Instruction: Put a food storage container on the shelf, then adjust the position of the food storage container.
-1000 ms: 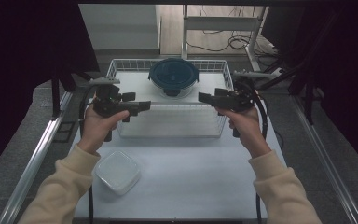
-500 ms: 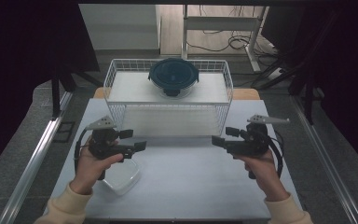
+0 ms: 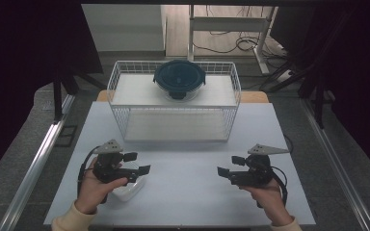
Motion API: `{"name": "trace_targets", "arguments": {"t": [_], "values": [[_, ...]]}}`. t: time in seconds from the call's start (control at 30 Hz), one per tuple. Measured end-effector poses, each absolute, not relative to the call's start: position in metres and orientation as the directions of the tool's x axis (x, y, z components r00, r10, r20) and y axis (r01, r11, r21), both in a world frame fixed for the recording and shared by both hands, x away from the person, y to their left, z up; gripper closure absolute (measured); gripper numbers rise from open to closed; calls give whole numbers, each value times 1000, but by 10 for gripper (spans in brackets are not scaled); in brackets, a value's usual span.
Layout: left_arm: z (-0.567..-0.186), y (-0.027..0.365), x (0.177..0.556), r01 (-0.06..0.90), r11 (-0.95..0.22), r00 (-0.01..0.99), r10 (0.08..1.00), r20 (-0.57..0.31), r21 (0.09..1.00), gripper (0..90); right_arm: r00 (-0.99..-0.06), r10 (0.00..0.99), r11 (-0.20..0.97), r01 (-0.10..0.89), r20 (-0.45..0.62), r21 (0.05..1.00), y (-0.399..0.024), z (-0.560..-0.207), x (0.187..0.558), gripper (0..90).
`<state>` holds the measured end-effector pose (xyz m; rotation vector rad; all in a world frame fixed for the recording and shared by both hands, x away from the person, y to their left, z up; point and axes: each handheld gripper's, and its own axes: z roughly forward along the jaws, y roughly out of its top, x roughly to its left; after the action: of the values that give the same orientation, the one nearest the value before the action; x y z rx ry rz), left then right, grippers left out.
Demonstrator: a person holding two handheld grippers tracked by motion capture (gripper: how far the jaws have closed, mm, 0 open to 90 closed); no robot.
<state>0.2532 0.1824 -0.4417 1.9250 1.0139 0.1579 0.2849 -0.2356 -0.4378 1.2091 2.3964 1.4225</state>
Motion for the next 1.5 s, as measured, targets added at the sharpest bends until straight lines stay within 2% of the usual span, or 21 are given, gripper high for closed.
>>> {"name": "trace_targets", "arguments": {"t": [0.2,0.43,0.73,0.97,1.17,1.37,1.5], "values": [[-449,179,256,601,-262,653,705,-275,755,269,-671,690,276,591,272,758,-237,-453,286,204],[-444,193,260,611,-221,613,739,-279,760,276,-673,690,282,588,266,758,-239,-456,285,211],[-443,197,256,607,-224,615,740,-272,762,271,-676,689,298,592,260,749,-234,-458,287,213],[-441,219,255,617,-176,572,769,-284,767,276,-682,687,310,586,250,749,-234,-459,287,213],[-447,238,261,638,-146,527,799,-290,756,341,-673,695,307,596,254,742,-235,-461,288,216],[-457,256,273,660,-141,479,835,-269,738,512,-672,695,313,602,255,735,-234,-463,288,216],[-463,265,278,675,-148,456,854,-251,723,573,-668,700,309,603,254,735,-234,-464,288,218]]}}
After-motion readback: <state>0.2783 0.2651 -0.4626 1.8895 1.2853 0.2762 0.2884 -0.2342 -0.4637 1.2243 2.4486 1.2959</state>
